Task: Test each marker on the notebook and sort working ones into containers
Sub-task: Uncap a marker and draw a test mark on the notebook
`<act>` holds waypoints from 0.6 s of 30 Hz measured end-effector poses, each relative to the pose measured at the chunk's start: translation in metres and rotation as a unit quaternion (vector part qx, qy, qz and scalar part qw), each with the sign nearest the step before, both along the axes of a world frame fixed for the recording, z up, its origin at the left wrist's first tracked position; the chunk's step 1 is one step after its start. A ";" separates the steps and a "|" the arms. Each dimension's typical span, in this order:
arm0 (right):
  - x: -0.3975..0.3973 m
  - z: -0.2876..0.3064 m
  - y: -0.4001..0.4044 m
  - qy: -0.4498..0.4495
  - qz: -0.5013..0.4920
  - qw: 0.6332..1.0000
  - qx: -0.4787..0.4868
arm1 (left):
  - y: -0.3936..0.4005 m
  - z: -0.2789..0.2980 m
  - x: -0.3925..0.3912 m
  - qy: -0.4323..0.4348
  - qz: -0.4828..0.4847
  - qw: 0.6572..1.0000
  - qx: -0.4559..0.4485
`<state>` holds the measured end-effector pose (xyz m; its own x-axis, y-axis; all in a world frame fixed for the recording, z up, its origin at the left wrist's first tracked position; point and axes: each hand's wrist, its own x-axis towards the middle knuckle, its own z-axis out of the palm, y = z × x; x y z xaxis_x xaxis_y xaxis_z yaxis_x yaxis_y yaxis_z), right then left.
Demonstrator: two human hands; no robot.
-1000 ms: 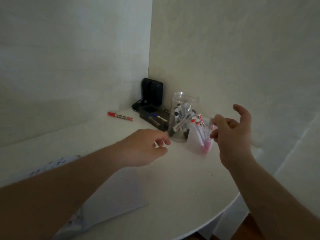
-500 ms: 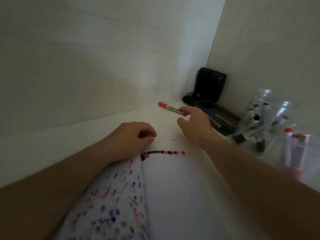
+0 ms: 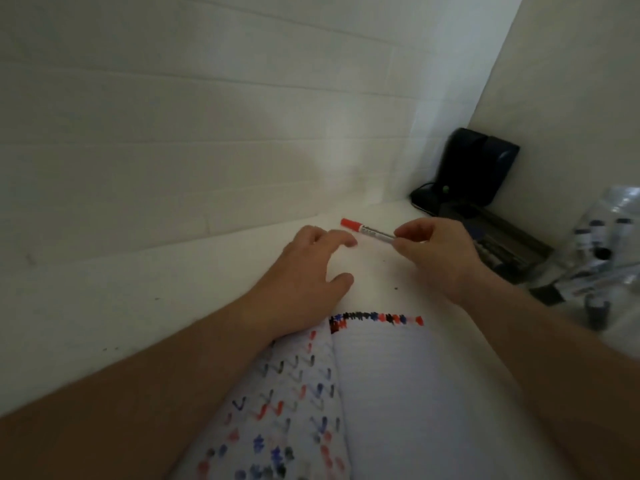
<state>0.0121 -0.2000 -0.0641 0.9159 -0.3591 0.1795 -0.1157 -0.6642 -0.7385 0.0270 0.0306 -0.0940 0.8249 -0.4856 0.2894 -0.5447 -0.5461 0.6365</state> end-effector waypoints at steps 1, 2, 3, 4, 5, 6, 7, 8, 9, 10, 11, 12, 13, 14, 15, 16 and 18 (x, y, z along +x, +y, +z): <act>-0.015 0.005 0.005 -0.007 0.013 1.000 0.022 | 0.000 -0.001 -0.001 -0.019 0.014 1.000 0.004; -0.029 0.009 0.011 -0.010 0.025 0.998 0.048 | 0.000 -0.001 -0.003 -0.048 0.027 0.998 0.015; -0.043 0.014 0.015 -0.012 0.042 0.996 0.075 | 0.000 0.000 -0.004 -0.082 0.034 0.996 0.030; -0.054 0.017 0.020 -0.019 0.060 0.993 0.104 | 0.000 0.001 -0.006 -0.118 0.033 0.991 0.048; -0.063 0.019 0.025 -0.031 0.073 0.987 0.140 | -0.001 0.002 -0.008 -0.155 0.029 0.985 0.063; -0.070 0.019 0.028 -0.047 0.080 0.978 0.185 | -0.001 0.002 -0.009 -0.190 0.025 0.979 0.075; -0.076 0.017 0.032 -0.065 0.080 0.965 0.241 | -0.002 0.002 -0.011 -0.223 0.019 0.972 0.079; -0.080 0.015 0.036 -0.081 0.077 0.946 0.306 | -0.002 0.002 -0.012 -0.249 0.010 0.965 0.077; -0.083 0.013 0.040 -0.091 0.078 0.921 0.371 | -0.002 0.003 -0.015 -0.261 -0.005 0.963 0.071; -0.085 0.011 0.044 -0.094 0.085 0.896 0.425 | -0.002 0.004 -0.018 -0.259 -0.024 0.963 0.066; -0.087 0.010 0.049 -0.090 0.098 0.878 0.460 | -0.001 0.007 -0.022 -0.251 -0.044 0.965 0.065; -0.088 0.009 0.053 -0.085 0.117 0.870 0.471 | 0.000 0.009 -0.025 -0.244 -0.060 0.966 0.067; -0.090 0.007 0.058 -0.087 0.136 0.872 0.463 | 0.001 0.012 -0.028 -0.237 -0.073 0.966 0.073; -0.091 0.006 0.063 -0.097 0.149 0.879 0.443 | 0.002 0.013 -0.032 -0.228 -0.083 0.967 0.082; -0.092 0.004 0.067 -0.111 0.156 0.887 0.420 | 0.003 0.015 -0.034 -0.216 -0.090 0.968 0.088; -0.092 0.002 0.070 -0.124 0.155 0.896 0.397 | 0.003 0.016 -0.036 -0.206 -0.095 0.970 0.090; -0.093 0.000 0.071 -0.135 0.146 0.908 0.370 | 0.002 0.016 -0.037 -0.194 -0.100 0.972 0.085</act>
<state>-0.0806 -0.1292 -0.0641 0.9501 -0.2207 0.2202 0.2368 0.0513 -0.9702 -0.0097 0.0326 -0.0784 0.5544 -0.6929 0.4611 -0.8315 -0.4846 0.2716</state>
